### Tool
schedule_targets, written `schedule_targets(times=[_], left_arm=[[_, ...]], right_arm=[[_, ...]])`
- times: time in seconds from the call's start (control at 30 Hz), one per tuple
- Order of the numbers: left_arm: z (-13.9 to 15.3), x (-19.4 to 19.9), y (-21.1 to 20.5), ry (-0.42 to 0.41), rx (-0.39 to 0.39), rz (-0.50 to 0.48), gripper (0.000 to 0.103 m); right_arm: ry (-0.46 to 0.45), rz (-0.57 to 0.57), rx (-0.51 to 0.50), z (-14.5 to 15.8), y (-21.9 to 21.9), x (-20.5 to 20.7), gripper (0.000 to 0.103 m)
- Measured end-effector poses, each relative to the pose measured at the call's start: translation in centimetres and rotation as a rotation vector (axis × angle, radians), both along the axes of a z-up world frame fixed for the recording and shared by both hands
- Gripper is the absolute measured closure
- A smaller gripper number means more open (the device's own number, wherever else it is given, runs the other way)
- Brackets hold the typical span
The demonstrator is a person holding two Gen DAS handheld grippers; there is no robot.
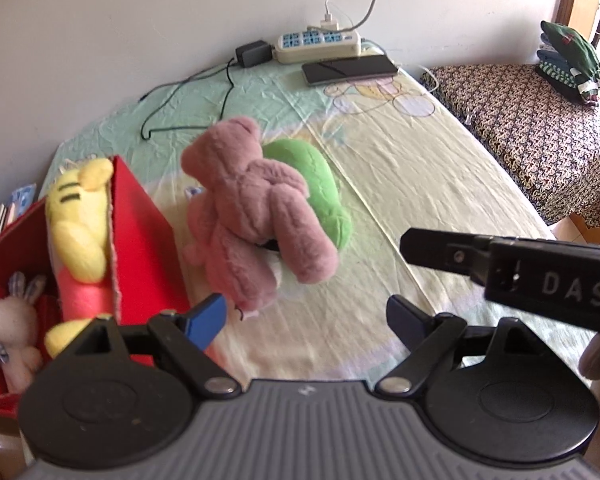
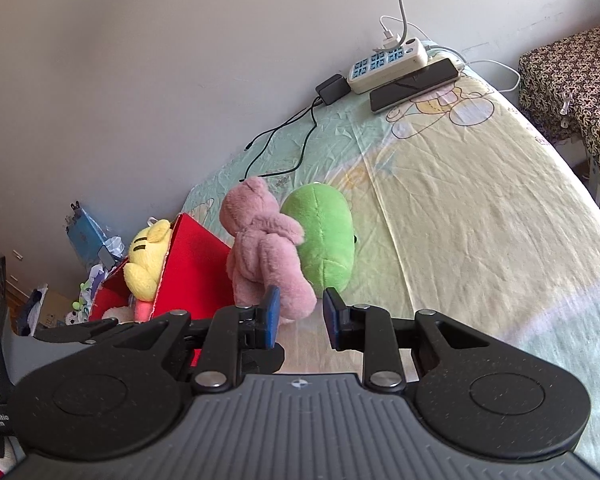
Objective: Organize objects
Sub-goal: 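Move the right gripper to the pink teddy bear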
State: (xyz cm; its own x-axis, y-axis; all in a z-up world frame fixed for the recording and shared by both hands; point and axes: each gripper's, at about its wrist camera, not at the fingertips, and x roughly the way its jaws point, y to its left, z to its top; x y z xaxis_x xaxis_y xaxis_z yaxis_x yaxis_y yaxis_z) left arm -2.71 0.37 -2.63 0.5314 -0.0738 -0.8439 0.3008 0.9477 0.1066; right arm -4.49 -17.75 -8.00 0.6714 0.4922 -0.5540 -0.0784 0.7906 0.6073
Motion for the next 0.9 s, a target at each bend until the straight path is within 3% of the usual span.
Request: schedule_targets(times=[0.17, 0.63, 0.9], left_arm=[[-0.8, 0.2, -0.5, 0.021, -0.011, 0.012, 0.014], [-3.2, 0.0, 0.4, 0.052, -0.163, 0.031, 0.008], [-1.5, 1.9, 1.6, 0.016, -0.242, 0.039, 0.007]], right_arm=[[0.011, 0.014, 0.015, -0.5, -0.8, 0.3, 0.076], [0.055, 0.059, 0.064, -2.4, -2.5, 2.6, 0.076], [0.023, 0.121, 0.102, -1.6, -2.5, 6.6, 0.075]])
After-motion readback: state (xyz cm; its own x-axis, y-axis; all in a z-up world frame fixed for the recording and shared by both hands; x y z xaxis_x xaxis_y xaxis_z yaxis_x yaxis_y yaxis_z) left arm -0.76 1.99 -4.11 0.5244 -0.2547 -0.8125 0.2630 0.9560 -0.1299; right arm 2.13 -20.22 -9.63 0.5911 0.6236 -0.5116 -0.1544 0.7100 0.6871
